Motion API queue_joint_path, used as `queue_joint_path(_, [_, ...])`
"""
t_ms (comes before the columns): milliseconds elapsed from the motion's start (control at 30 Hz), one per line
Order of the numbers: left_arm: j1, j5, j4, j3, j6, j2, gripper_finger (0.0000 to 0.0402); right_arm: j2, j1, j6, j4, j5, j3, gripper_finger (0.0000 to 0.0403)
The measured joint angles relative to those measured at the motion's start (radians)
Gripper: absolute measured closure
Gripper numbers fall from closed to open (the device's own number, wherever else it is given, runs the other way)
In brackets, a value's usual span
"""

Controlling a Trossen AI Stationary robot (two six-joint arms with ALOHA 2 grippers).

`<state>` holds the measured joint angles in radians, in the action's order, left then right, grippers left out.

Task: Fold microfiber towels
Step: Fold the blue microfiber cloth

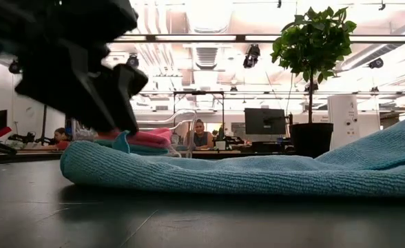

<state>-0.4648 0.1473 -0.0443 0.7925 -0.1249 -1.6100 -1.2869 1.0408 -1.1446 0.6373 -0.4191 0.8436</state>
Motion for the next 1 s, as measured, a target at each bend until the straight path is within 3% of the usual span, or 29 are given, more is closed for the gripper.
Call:
queue_joint_path(300, [0.000, 0.045, -0.002, 0.010, 0.008, -0.049, 0.0275, 0.000, 0.000, 0.000, -0.003, 0.000, 0.000, 0.0394])
queue_joint_path(533, [-0.002, 0.045, 0.000, 0.016, 0.027, -0.039, 0.0387, 0.000, 0.000, 0.007, -0.012, -0.009, 0.000, 0.0394])
queue_joint_path(633, [-0.002, 0.045, 0.004, 0.028, 0.030, -0.021, 0.0398, 0.002, 0.001, 0.065, -0.060, -0.044, 0.000, 0.0394])
queue_joint_path(767, [-0.008, 0.045, 0.062, 0.045, 0.035, 0.081, 0.0401, 0.019, 0.016, 0.124, -0.081, -0.074, 0.025, 0.0394])
queue_joint_path(1000, [-0.045, 0.072, 0.088, 0.052, 0.057, 0.387, 0.0401, 0.072, 0.062, 0.277, -0.065, -0.148, 0.129, 0.0394])
